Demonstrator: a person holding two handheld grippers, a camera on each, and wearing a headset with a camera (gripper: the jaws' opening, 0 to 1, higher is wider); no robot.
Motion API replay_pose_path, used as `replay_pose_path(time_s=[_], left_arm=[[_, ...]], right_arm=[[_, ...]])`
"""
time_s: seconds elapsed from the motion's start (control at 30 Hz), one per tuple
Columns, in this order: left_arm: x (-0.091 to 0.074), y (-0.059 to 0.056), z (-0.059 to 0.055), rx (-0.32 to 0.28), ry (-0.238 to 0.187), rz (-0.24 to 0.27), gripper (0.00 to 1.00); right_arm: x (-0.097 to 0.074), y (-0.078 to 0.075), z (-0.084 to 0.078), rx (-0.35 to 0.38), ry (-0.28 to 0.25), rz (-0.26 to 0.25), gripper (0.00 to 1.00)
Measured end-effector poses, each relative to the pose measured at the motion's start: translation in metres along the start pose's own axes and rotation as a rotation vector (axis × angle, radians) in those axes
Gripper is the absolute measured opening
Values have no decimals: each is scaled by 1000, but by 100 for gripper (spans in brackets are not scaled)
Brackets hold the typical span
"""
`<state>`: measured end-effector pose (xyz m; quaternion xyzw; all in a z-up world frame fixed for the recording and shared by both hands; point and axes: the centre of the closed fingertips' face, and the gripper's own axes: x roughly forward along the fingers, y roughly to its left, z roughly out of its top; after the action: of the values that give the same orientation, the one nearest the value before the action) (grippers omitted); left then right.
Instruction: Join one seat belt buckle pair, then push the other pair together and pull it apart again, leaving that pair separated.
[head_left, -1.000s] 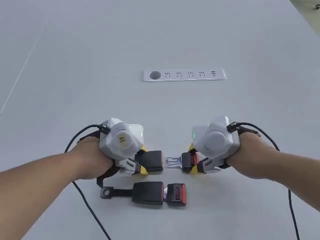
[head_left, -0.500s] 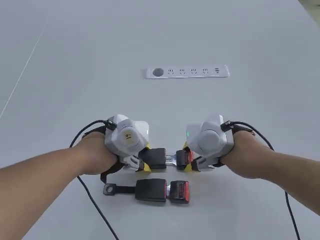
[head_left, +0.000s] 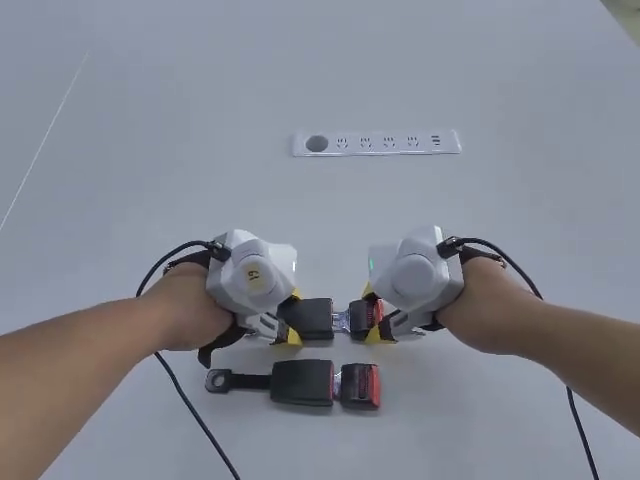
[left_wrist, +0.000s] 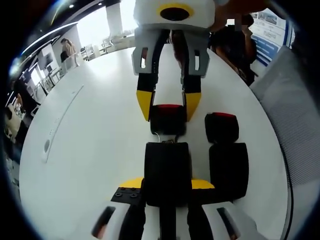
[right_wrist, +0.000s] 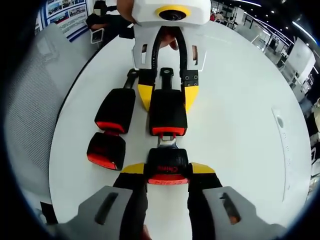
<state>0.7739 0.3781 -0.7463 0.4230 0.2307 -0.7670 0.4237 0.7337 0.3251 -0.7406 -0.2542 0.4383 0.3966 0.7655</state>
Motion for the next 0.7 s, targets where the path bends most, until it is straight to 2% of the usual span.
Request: replay_pose_path(time_s=[0.33,0.43,0.7], left_arm=[[1,0,0,-10,-11,0,30],[1,0,1,-9,-8,-1,31],[2,-1,0,-6,-5,-3,31]], right_arm=[[4,0,6,3,-7,-4,27],[7,0,10,-13,8,-12,27],[7,1,11,1,12,-18,27]])
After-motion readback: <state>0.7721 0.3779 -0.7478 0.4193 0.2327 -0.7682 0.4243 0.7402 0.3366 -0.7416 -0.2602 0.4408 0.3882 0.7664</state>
